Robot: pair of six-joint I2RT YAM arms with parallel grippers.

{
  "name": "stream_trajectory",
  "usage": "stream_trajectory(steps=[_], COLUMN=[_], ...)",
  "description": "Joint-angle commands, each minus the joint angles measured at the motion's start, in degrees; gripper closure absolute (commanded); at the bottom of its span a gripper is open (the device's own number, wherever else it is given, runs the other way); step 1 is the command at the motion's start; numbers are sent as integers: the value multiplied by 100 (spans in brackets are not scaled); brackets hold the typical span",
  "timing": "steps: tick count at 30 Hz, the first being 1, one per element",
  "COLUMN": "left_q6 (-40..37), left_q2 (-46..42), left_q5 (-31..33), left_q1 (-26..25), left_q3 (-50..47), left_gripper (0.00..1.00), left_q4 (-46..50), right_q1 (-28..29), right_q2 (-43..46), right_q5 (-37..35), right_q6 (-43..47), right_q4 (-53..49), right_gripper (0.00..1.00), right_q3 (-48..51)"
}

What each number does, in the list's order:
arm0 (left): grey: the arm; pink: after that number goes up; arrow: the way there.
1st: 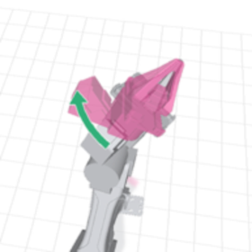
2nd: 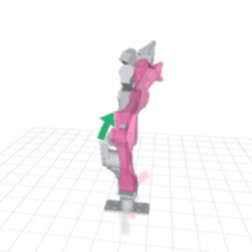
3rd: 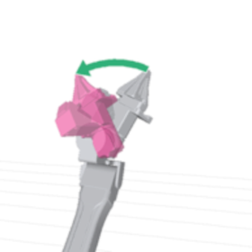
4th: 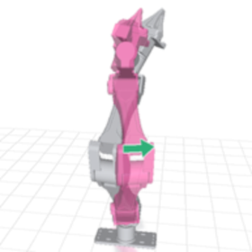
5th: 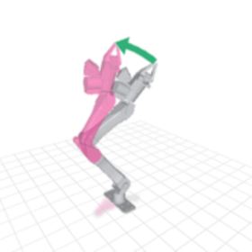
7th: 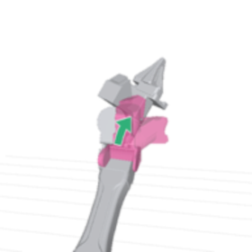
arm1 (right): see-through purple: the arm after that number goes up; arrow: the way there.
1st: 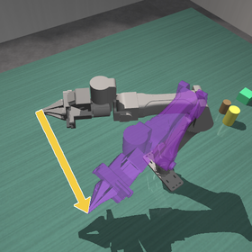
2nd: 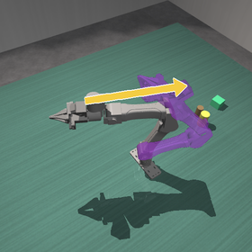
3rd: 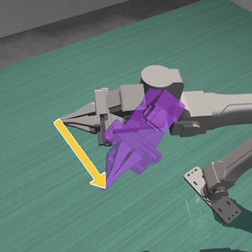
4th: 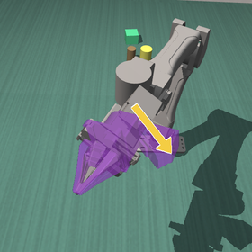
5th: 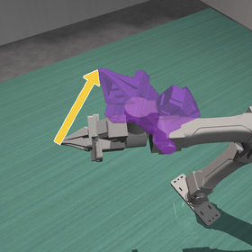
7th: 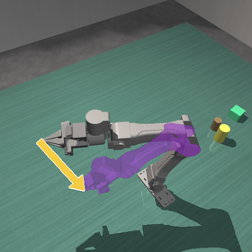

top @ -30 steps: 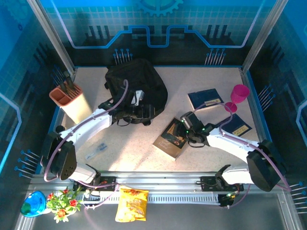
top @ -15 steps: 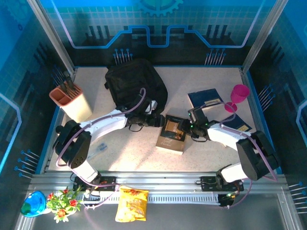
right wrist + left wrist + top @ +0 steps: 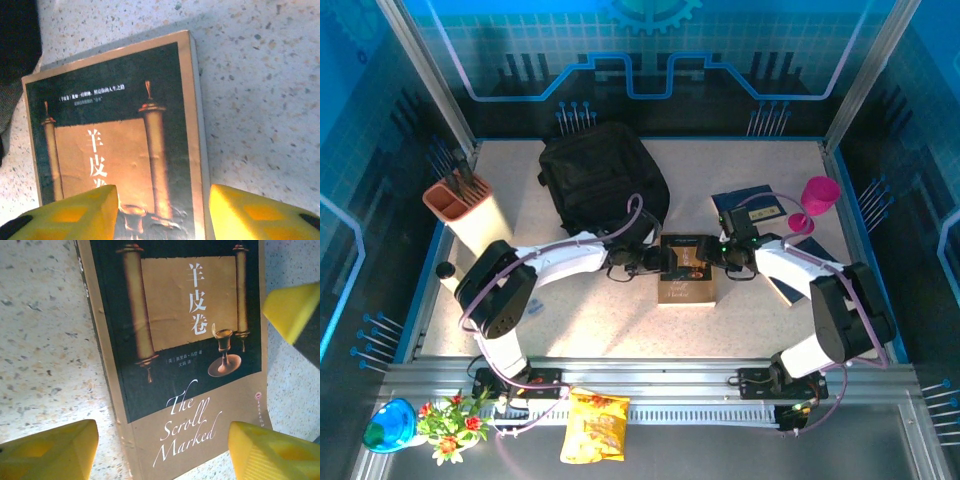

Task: Pack the student bag
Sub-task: Rotate the book at the center of the table, then pick up the book at the center of the table.

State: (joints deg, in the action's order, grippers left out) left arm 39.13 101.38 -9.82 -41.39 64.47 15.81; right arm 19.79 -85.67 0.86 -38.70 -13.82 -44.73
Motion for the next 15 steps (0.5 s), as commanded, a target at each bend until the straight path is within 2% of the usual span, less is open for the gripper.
stream_trajectory(steps=[1, 6, 15], left_q6=[535, 683, 542], left_q2=[159, 335, 719], left_q5=[324, 410, 200], left_q1=[-74, -76, -86], left_q3=[50, 90, 344], left_gripper=[35, 43, 45], left_q4=[-160, -191, 5], right_q1=[-106, -114, -138], right_q2=[38, -297, -640], right_q5=[-100, 144, 305], right_q6=[410, 451, 277], right_q4=[-522, -525, -638], right_gripper=[55, 63, 70], right_q3=[104, 145, -9])
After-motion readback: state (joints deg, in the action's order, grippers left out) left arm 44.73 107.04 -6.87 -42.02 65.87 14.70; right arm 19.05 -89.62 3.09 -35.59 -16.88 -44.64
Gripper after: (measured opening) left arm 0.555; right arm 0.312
